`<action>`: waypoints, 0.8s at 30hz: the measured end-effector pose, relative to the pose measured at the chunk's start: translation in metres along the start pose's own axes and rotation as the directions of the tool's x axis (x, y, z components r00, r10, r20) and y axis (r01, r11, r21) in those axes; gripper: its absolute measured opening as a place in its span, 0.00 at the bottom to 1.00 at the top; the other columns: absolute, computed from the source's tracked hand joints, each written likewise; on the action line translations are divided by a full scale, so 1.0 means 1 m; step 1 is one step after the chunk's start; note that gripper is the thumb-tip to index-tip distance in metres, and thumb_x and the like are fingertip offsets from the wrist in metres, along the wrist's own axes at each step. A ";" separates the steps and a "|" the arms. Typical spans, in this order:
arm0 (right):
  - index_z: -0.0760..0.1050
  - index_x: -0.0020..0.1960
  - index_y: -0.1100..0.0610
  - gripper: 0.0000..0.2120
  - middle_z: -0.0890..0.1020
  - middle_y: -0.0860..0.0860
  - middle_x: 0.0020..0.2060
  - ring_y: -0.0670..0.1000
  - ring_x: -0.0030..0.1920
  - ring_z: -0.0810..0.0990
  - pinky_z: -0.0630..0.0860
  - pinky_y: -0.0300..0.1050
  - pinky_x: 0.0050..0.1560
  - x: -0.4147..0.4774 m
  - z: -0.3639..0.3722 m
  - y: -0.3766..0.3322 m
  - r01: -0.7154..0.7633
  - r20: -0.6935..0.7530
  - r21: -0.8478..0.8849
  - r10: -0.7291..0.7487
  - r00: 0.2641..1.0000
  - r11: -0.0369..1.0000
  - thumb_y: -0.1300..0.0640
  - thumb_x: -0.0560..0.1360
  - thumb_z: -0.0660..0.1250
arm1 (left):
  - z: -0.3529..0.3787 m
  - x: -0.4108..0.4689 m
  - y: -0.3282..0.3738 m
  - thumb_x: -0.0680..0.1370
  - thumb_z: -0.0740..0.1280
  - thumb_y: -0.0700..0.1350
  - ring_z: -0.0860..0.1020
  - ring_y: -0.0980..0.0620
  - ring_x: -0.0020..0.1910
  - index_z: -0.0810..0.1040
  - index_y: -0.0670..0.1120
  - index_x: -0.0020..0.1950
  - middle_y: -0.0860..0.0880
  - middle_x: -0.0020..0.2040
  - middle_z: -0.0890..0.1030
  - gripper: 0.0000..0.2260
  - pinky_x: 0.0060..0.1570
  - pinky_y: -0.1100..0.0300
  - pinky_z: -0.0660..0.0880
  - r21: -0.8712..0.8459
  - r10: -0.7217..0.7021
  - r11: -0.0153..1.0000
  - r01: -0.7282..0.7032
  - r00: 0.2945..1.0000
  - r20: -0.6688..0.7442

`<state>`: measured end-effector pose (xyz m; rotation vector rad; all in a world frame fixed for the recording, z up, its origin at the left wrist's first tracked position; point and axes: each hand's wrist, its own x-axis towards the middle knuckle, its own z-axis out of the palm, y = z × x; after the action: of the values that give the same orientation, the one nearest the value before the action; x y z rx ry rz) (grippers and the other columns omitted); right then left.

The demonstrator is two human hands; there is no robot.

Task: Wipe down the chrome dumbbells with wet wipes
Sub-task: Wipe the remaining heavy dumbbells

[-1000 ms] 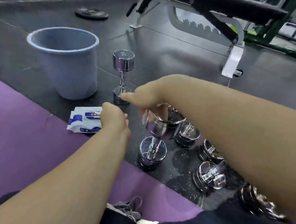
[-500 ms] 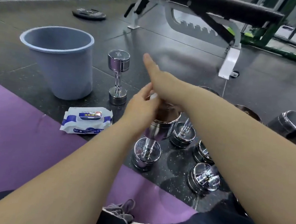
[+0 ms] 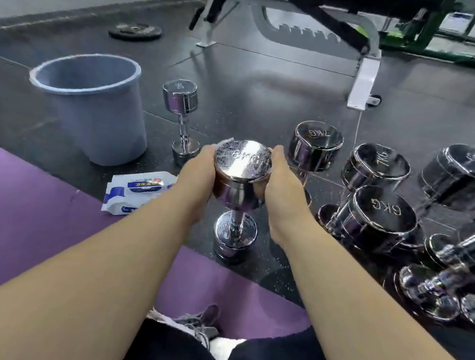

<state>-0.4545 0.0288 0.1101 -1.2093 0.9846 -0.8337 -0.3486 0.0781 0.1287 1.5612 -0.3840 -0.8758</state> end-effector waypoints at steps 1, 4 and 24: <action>0.75 0.67 0.49 0.31 0.80 0.46 0.62 0.48 0.63 0.77 0.71 0.50 0.66 0.002 -0.002 0.000 -0.001 -0.005 -0.001 0.001 1.000 1.000 0.33 0.74 0.52 | 0.000 -0.001 -0.005 0.76 0.67 0.49 0.72 0.50 0.30 0.81 0.47 0.37 0.49 0.31 0.78 0.10 0.28 0.63 0.66 -0.069 -0.066 0.995 0.067 0.998 0.018; 0.74 0.68 0.51 0.30 0.79 0.46 0.63 0.46 0.62 0.77 0.74 0.44 0.58 -0.003 0.000 -0.001 -0.023 -0.020 0.016 0.023 1.000 1.000 0.33 0.76 0.54 | -0.006 -0.017 -0.023 0.75 0.67 0.42 0.68 0.54 0.26 0.76 0.47 0.27 0.50 0.26 0.75 0.16 0.25 0.67 0.64 -0.005 0.025 1.000 -0.025 0.999 -0.021; 0.74 0.58 0.58 0.15 0.82 0.52 0.41 0.51 0.39 0.81 0.78 0.42 0.42 -0.037 -0.002 0.001 -0.045 0.069 0.282 0.026 0.997 0.958 0.47 0.80 0.61 | 0.006 -0.046 -0.043 0.75 0.72 0.48 0.78 0.51 0.37 0.76 0.53 0.35 0.56 0.33 0.80 0.09 0.43 0.57 0.75 0.095 0.282 0.959 -0.267 0.874 -0.395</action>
<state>-0.4700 0.0619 0.1144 -0.9632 0.8007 -0.8694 -0.3929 0.1139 0.1026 1.6270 -0.3112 -0.3105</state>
